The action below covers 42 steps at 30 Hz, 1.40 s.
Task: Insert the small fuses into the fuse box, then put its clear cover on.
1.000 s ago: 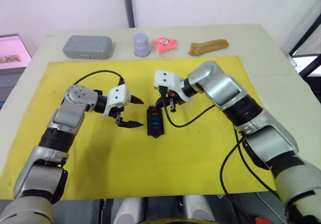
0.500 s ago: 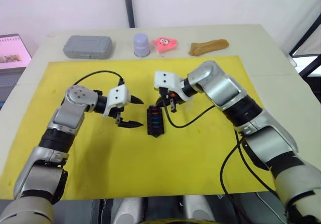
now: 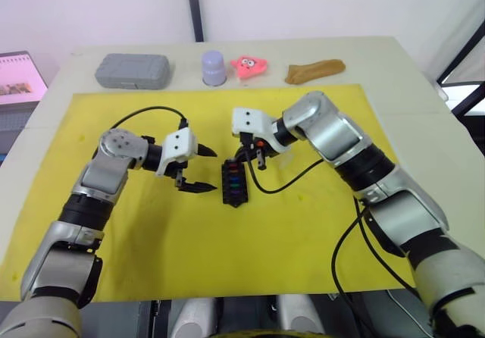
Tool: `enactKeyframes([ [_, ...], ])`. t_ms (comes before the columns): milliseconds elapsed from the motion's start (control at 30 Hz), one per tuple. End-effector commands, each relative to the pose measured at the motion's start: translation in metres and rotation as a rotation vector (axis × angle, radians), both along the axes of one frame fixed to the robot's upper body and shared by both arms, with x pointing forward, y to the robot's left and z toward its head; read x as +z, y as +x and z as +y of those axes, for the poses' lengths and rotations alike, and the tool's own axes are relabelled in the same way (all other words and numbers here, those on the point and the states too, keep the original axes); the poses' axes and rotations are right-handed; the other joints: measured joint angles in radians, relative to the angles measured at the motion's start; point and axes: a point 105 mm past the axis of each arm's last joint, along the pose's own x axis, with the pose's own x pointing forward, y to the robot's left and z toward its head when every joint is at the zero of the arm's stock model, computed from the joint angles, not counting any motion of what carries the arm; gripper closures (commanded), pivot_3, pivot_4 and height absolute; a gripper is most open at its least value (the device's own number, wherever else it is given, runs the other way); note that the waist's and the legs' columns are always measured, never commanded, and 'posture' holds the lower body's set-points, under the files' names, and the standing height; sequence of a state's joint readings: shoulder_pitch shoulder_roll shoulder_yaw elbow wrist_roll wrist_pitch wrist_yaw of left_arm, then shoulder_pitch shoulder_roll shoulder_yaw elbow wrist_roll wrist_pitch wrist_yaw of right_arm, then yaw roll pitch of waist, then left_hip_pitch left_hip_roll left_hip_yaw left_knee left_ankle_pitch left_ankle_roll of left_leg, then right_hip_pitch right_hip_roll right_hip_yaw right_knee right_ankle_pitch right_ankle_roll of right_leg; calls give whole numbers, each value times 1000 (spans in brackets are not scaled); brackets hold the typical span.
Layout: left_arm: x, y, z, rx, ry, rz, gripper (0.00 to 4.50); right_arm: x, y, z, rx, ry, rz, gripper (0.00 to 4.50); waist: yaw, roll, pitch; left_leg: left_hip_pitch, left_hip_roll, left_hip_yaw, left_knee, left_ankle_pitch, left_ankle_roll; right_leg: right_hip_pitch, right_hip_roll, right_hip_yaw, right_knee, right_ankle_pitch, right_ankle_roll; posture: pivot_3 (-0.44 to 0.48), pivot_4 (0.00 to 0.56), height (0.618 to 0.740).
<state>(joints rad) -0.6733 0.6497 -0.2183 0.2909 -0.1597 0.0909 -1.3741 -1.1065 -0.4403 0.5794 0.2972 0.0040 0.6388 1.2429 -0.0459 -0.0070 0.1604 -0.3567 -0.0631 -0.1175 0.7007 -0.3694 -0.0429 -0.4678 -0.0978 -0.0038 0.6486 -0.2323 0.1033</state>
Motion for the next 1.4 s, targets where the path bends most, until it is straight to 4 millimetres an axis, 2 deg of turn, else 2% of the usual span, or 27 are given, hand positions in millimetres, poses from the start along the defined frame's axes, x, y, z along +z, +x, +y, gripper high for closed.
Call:
enactKeyframes([
  [33, 8, -1, -1, -13, 4, -40, 19, 8, 0, 4, 15, 19, -26, 4500, 0, 0, 0, 0, 0, 0, 0, 0, 0, 0, 0, 0, 0, 0, 0, 0, 150, 740],
  [333, 7, -2, -1, -16, 6, -39, 19, 18, -3, 6, 22, 45, -32, 4500, 0, 0, 0, 0, 0, 0, 0, 0, 0, 0, 0, 0, 0, 0, 0, 0, 150, 740],
  [867, 6, -2, 0, -11, 6, -34, 19, 14, -4, 8, 35, 38, -40, 4500, -1, 0, 0, 0, 0, 0, 0, 0, 0, 0, 0, 0, 0, 0, 0, 0, 150, 740],
  [933, 7, -2, -1, -11, 6, -33, 0, 14, -4, 8, 31, 40, -39, 3854, -1, 0, 0, 0, 0, 0, 0, 0, 0, 0, 0, 0, 0, 0, 0, 0, 150, 740],
  [1233, 6, -1, 0, -11, 7, -34, 0, 14, -6, 8, 34, 43, -35, 3854, 0, 0, 0, 0, 0, 0, 0, 0, 0, 0, 0, 0, 0, 0, 0, 0, 150, 740],
  [1400, 6, -1, 0, -8, 7, -34, 0, 22, -7, 8, 38, 54, -40, 3854, 0, 0, 0, 0, 0, 0, 0, 0, 0, 0, 0, 0, 0, 0, 0, 0, 150, 740],
])
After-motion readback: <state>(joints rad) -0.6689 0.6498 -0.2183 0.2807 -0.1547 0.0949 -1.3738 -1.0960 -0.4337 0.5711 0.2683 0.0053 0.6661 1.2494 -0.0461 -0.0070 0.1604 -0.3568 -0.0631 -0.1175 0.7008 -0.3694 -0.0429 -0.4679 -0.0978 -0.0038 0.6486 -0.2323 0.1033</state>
